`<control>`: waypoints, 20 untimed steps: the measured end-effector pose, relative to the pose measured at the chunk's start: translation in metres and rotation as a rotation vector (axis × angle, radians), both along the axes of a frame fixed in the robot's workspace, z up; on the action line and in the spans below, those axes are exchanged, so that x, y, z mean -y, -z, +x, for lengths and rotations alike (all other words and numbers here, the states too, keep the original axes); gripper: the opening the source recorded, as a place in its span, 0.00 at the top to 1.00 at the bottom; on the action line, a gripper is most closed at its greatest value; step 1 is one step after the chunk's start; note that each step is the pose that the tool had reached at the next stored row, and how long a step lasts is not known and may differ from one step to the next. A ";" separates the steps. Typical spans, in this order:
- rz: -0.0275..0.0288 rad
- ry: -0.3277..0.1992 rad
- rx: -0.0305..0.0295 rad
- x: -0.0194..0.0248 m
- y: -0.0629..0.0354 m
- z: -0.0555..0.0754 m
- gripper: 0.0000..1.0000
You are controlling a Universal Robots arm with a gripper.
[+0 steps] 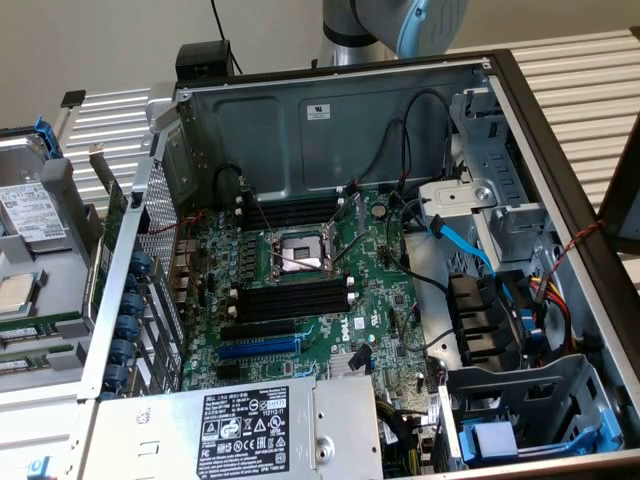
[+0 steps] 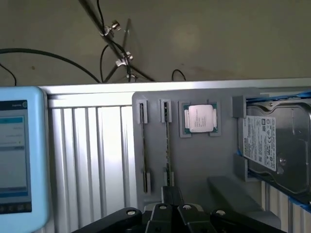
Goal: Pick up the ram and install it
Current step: 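Pick up the ram and move it above insertion slot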
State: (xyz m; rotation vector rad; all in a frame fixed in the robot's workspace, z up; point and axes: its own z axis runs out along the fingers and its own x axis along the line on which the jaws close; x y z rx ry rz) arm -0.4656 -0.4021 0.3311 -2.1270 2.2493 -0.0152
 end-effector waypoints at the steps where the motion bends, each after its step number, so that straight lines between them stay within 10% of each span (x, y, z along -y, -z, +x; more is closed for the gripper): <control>1: -0.0001 0.009 -0.0003 0.0000 0.0002 0.000 0.89; 20: 0.0058 0.015 0.0032 0.0030 0.0078 -0.001 0.89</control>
